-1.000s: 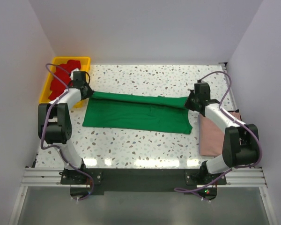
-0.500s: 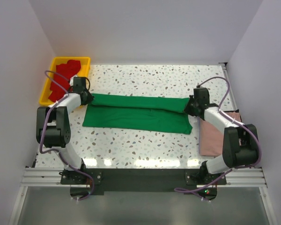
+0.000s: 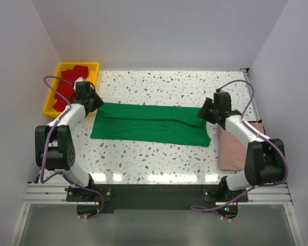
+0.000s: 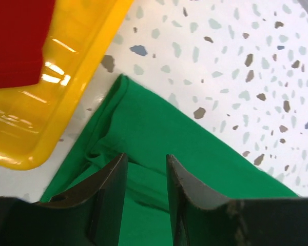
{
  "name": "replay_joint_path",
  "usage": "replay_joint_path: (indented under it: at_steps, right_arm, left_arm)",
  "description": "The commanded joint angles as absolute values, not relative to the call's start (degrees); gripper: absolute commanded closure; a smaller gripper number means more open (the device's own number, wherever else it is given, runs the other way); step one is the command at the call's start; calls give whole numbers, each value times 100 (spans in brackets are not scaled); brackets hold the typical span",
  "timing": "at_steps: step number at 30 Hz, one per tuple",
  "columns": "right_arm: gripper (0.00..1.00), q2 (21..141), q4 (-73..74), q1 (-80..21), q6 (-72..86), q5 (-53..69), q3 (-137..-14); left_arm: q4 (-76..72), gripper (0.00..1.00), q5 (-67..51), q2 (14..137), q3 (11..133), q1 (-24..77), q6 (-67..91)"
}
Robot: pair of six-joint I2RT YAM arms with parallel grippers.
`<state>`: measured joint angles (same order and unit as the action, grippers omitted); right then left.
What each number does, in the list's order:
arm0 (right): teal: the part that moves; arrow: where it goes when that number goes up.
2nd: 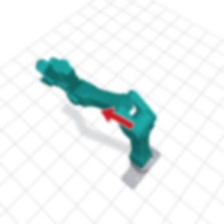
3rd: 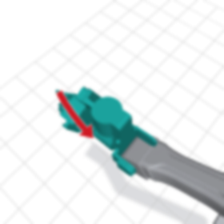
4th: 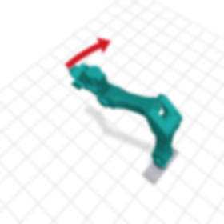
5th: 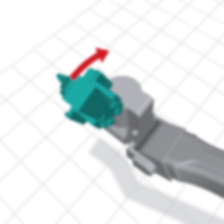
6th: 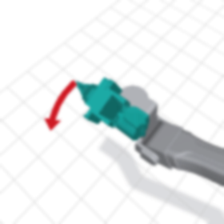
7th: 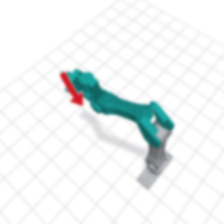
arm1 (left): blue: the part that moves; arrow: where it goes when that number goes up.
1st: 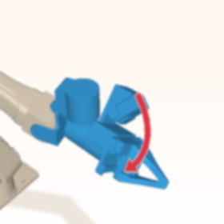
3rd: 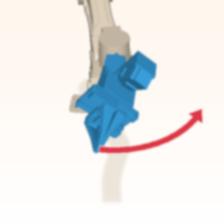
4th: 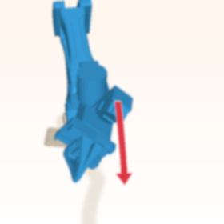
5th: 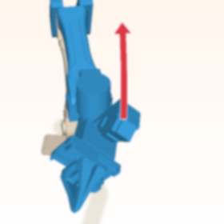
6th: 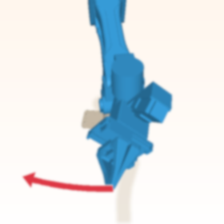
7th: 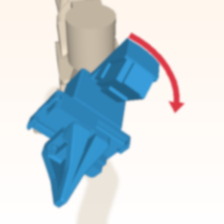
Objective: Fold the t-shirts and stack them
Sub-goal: Fold the tshirt
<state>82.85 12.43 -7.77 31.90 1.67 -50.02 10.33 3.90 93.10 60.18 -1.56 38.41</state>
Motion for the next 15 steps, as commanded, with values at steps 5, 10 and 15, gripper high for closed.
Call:
replay_joint_path:
  at_steps: [5,10,15]
  right_arm:
    - [53,9298,1371,-782,2945,-122,-6195]
    - [52,9852,1459,-791,2865,-202,-6652]
    - [51,10300,1511,-782,2900,-307,-6873]
  left_arm:
    - [774,62,-570,10045,6776,377,3507]
    - [484,61,-1036,10283,6794,720,3498]
    - [115,58,-1695,10634,6960,1133,3516]
